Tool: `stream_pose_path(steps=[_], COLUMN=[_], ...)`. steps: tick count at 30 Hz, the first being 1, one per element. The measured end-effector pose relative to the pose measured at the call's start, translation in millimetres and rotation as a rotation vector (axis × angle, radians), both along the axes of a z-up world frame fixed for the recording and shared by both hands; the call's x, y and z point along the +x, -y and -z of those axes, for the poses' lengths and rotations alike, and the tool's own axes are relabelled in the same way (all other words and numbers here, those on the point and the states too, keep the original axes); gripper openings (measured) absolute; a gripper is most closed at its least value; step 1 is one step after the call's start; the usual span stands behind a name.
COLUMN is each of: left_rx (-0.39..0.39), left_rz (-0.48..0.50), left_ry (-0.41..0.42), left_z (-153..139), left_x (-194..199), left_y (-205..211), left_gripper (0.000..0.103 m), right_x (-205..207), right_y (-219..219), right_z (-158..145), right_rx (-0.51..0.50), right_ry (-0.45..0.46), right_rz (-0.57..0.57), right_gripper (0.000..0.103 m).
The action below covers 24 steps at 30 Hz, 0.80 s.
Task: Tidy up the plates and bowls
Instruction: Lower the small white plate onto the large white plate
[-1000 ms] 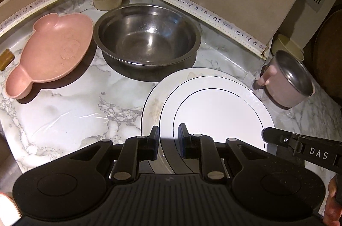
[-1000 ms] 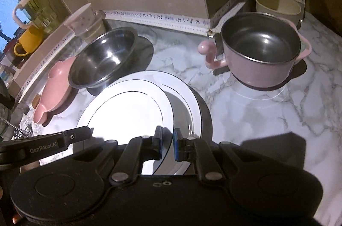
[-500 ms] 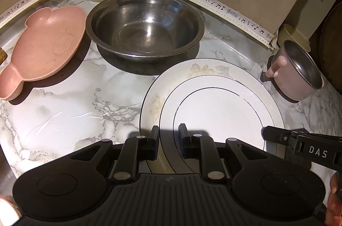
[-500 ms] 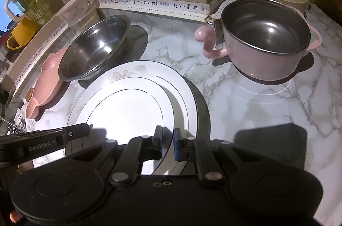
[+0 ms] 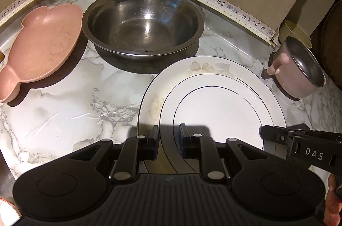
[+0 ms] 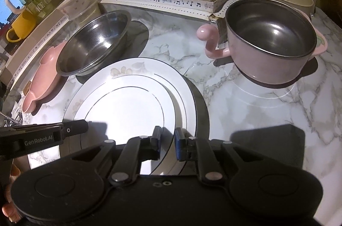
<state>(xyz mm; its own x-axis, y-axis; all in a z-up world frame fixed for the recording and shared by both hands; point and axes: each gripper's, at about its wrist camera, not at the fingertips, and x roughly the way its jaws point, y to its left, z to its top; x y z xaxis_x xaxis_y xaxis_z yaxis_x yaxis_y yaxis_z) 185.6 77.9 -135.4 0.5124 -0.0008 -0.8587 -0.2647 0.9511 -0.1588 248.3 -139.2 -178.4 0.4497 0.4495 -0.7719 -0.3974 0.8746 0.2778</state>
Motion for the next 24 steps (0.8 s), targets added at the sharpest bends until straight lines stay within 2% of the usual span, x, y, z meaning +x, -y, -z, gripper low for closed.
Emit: stream_pose_path(steps=[11,24], left_rx=[-0.046,-0.045], left_rz=[0.019,0.052], left_ry=[-0.022,-0.016], left_z=[0.1,2.4], left_x=[1.0,0.9], left_y=[-8.0,-7.6], left_gripper=[0.018,0.018], right_x=[3.6,8.0], right_y=[1.1,17.1], right_z=[1.1,5.1], right_rx=[0.006,0.098], right_ry=[-0.016,-0.067], right_rz=[-0.013,0.002], right_gripper=[0.013,0.009])
